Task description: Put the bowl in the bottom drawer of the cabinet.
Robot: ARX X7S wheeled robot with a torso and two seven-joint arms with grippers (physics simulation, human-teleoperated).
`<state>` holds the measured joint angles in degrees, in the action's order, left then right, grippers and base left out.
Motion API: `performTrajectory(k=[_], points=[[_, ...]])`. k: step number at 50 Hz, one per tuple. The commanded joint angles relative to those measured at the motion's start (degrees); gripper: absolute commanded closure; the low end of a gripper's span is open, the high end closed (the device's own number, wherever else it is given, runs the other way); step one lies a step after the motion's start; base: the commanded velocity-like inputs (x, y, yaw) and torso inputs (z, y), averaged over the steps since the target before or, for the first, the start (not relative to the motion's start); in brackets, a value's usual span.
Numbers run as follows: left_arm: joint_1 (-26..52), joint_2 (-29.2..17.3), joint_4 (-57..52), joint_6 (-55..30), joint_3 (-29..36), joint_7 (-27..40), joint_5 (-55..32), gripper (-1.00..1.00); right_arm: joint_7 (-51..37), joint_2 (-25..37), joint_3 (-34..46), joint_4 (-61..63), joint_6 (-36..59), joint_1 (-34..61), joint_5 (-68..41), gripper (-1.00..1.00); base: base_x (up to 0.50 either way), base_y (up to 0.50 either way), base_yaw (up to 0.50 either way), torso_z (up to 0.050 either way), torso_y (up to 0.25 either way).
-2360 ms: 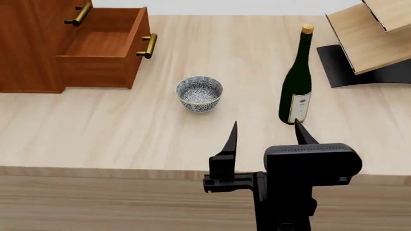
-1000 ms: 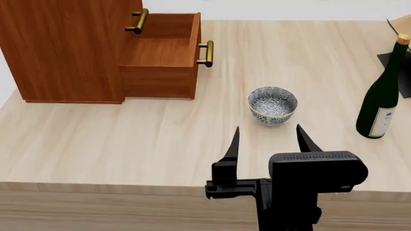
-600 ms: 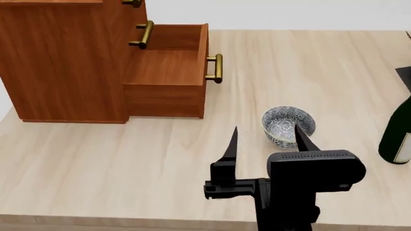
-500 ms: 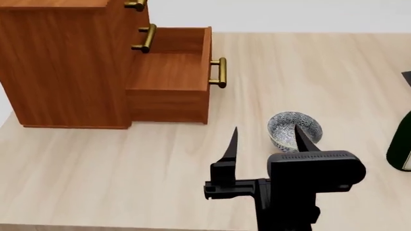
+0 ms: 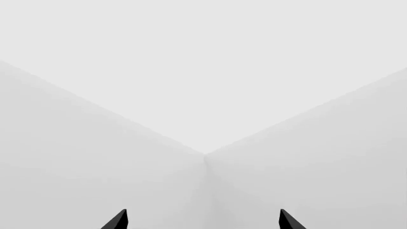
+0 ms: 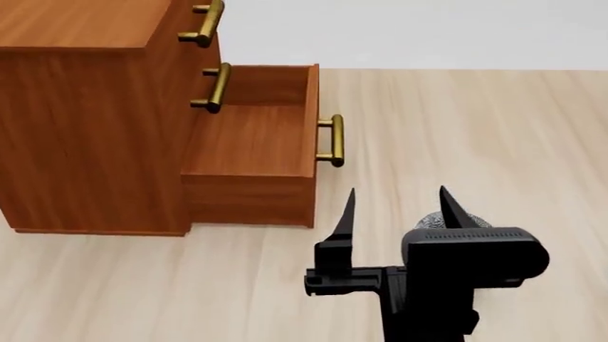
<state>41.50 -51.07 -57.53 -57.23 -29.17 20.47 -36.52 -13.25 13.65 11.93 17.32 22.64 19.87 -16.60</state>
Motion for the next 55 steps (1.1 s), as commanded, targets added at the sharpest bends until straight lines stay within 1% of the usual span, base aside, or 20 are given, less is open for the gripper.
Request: performTrajectory(k=[1,51,55], points=[[0.1,-0.4,0.1,0.2,-0.1,0.8,-1.0,-1.00,-0.2,0.3,0.0,0.2,-0.2,-0.2,-0.4,-1.00,0.31,0.03,0.00,0.000,0.000],[-0.1,-2.0,0.8,1.8,0.8,3.5,-3.6,-1.00,-0.8,1.2,0.8,0.3,-0.9,-0.4,-1.7,-1.00,0.31,0.03,0.00,0.000,0.001],[-0.2,-2.1,0.7,1.8,0.6,3.6,-3.9,-1.00,-0.7,1.2,0.7,0.2,-1.3,-0.6,-1.9,-1.00,0.01,0.00,0.00,0.000,0.003]])
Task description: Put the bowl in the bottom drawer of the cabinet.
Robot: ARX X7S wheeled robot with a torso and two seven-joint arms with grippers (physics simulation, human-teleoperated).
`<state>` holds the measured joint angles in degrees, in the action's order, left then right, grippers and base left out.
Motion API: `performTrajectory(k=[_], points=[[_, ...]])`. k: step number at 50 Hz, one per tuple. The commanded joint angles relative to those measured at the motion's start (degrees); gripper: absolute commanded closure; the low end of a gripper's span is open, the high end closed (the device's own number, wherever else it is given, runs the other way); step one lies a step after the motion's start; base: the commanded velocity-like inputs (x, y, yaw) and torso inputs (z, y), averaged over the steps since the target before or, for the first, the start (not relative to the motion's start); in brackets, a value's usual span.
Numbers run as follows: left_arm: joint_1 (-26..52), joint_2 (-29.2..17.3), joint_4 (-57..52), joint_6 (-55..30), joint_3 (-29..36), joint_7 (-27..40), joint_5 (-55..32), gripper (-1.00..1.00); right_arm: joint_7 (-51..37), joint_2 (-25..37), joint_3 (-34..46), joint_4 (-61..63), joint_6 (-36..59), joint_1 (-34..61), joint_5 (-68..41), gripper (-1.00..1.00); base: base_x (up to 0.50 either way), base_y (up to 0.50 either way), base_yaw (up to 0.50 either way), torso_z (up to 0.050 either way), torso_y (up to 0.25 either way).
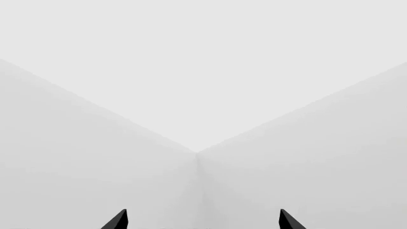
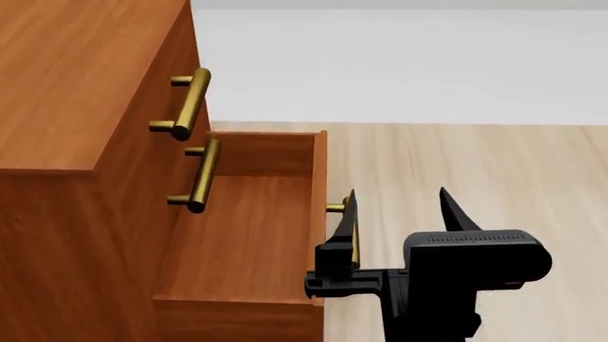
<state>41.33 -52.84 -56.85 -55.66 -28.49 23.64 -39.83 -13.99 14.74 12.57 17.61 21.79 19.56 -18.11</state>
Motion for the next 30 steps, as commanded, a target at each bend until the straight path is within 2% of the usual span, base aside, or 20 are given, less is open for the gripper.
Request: performTrajectory(k=[1,24,30], points=[[-0.1,-0.4,0.1,0.3,-0.1,0.5,-0.5,-1.00,0.0,0.2,0.1,0.1,-0.4,-0.2,-0.4,-1.00,0.00,0.00,0.00,0.000,0.000],[0.0,-0.7,0.5,0.6,-0.1,1.6,-2.1,-1.00,-0.4,0.8,0.3,0.8,-0.7,-0.5,-0.9,-1.00,0.00,0.00,0.00,0.000,0.000],[0.3,-0.9,0.5,0.4,-0.3,2.0,-2.9,-1.00,-0.5,0.9,0.4,0.8,-0.8,-0.5,-1.0,-1.00,0.00,0.00,0.00,0.000,-0.107]])
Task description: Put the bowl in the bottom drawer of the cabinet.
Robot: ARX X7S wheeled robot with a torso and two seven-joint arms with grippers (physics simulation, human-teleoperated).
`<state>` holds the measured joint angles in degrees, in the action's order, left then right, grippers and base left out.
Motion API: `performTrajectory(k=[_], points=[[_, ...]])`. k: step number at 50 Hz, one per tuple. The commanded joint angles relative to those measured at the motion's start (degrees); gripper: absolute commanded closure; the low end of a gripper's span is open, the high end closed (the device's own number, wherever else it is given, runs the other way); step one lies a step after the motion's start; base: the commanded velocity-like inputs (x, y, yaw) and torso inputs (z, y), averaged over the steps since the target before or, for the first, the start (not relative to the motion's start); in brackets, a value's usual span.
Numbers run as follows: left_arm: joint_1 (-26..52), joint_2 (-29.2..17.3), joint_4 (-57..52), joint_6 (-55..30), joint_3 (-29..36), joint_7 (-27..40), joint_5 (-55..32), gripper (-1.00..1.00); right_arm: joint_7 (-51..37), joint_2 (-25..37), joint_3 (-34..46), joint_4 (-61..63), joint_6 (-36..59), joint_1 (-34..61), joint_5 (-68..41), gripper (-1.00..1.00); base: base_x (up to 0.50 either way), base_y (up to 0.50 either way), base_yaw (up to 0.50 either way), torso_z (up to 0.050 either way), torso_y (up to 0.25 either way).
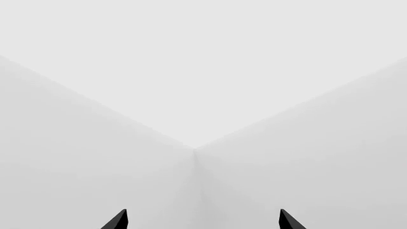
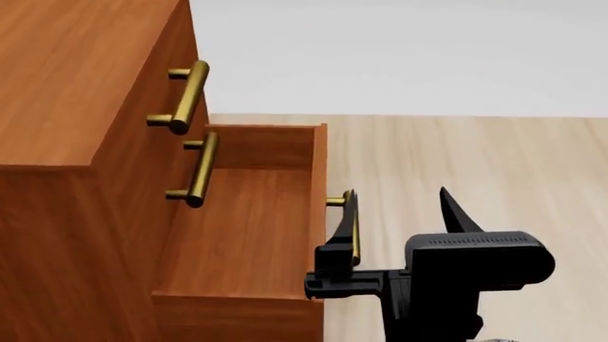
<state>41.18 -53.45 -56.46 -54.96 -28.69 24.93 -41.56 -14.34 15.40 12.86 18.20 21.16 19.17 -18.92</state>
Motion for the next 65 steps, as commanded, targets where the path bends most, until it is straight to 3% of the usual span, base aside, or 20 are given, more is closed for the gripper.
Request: performTrajectory(k=[1,65], points=[[0.5,-0.3,0.1,-0.3,0.0,0.8,-1.2,-1.00,-0.2,0.3,0.1,0.1,-0.2,-0.1,-0.2,-1.00,0.00,0.00,0.00,0.000,-0.111],[-2.0,-2.0,0.9,2.4,1.1,2.4,-1.0,-1.00,-1.0,1.1,1.6,-1.1,-1.5,0.2,-1.1,-1.00,0.00,0.00,0.00,0.000,-0.111]])
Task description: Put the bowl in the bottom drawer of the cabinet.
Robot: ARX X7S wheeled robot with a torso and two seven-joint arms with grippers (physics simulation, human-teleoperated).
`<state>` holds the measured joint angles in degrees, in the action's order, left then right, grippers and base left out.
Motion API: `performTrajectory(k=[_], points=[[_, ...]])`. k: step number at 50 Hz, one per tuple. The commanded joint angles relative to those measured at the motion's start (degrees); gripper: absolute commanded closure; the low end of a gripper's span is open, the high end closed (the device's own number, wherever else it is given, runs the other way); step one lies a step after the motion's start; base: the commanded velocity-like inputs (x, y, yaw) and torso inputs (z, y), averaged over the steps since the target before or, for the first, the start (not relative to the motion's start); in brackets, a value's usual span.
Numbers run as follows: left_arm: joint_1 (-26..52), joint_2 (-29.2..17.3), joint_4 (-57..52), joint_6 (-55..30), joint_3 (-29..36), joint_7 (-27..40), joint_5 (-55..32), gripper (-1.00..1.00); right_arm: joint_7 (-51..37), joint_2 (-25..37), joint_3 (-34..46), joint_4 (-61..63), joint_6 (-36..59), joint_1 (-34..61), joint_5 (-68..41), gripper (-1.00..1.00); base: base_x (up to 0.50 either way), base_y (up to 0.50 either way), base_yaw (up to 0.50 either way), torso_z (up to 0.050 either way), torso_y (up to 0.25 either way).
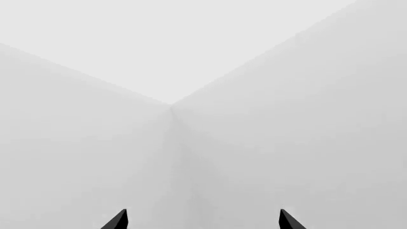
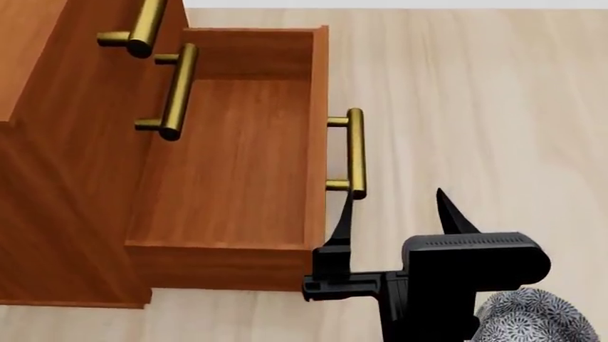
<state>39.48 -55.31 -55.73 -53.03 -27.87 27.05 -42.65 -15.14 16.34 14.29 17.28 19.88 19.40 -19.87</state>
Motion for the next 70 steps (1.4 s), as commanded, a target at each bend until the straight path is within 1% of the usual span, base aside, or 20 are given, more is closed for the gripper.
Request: performTrajectory(k=[1,8,20,29,35,48,54,55,59,62,63,64,66,69,70], points=[[-0.3,-0.2,0.2,0.5,0.4,0.3,0.1,-1.00,-0.1,0.2,0.2,-0.2,-0.3,0.0,-0.2,-1.00,0.00,0.00,0.00,0.000,-0.111],[-0.3,-0.4,0.2,0.6,0.4,0.6,-0.1,-1.00,-0.2,0.2,0.3,-0.5,-0.6,0.0,-0.2,-1.00,0.00,0.00,0.00,0.000,-0.104],[-0.9,-0.3,0.4,1.4,-0.1,0.6,0.0,-1.00,-0.5,0.5,0.5,0.0,-0.2,0.1,-0.5,-1.00,0.00,0.00,0.00,0.000,0.000],[-1.3,-0.4,0.4,1.6,-0.4,0.7,-0.2,-1.00,-1.3,1.3,0.4,2.5,1.6,0.3,-1.0,-1.00,0.00,0.00,0.00,0.000,0.000],[-2.2,-0.3,0.4,2.0,-0.9,0.6,0.1,-1.00,-2.5,2.5,0.3,6.2,4.6,0.2,-1.6,-1.00,0.00,0.00,0.00,0.000,0.000],[-3.2,-0.4,0.6,2.9,-0.8,0.4,0.8,-1.00,-7.9,6.8,-3.3,19.3,19.5,0.9,-6.3,-1.00,0.00,0.00,0.00,0.000,0.000],[-3.6,-0.4,0.7,3.3,-0.5,0.5,1.1,-1.00,-10.2,8.9,-4.0,23.4,27.9,2.3,-8.7,-1.00,0.00,0.00,0.00,0.000,0.000],[-3.7,-0.4,0.8,3.4,-0.5,0.4,1.2,-1.00,-9.9,8.9,-4.2,23.5,27.3,2.1,-8.8,-1.00,0.00,0.00,0.00,0.000,0.000],[-4.5,0.0,1.1,4.2,-0.4,0.2,1.9,-1.00,-11.2,9.6,-5.8,25.4,31.9,2.7,-11.2,-1.00,0.00,0.00,0.00,0.000,0.000],[-5.0,0.3,1.3,4.9,0.1,0.2,2.7,-1.00,-11.8,10.1,-7.9,27.2,35.8,3.3,-14.2,-1.00,0.00,0.00,0.00,0.000,0.000],[-5.0,0.4,1.3,5.0,0.1,0.2,2.6,-1.00,-12.9,9.9,-9.4,27.9,40.6,4.3,-17.1,-1.00,0.00,0.00,0.00,0.000,0.000],[-5.2,0.4,1.3,5.1,0.3,0.2,2.8,-1.00,-13.4,10.1,-10.6,28.8,42.5,4.7,-18.5,-1.00,0.00,0.00,0.00,0.000,0.000],[-5.3,0.5,1.3,5.2,0.3,0.2,2.8,-1.00,-13.5,10.5,-11.4,29.7,43.0,4.9,-19.2,-1.00,0.00,0.00,0.00,0.000,0.000],[-5.5,0.4,1.2,5.3,0.6,0.3,3.0,-1.00,-15.2,11.0,-15.8,31.7,51.2,6.9,-25.0,-1.00,0.00,0.00,0.00,0.000,0.000],[-5.6,0.4,1.2,5.3,0.5,0.2,2.9,-1.00,-15.3,11.4,-16.8,32.5,51.5,6.8,-25.5,-1.00,0.00,0.00,0.00,0.000,0.000]])
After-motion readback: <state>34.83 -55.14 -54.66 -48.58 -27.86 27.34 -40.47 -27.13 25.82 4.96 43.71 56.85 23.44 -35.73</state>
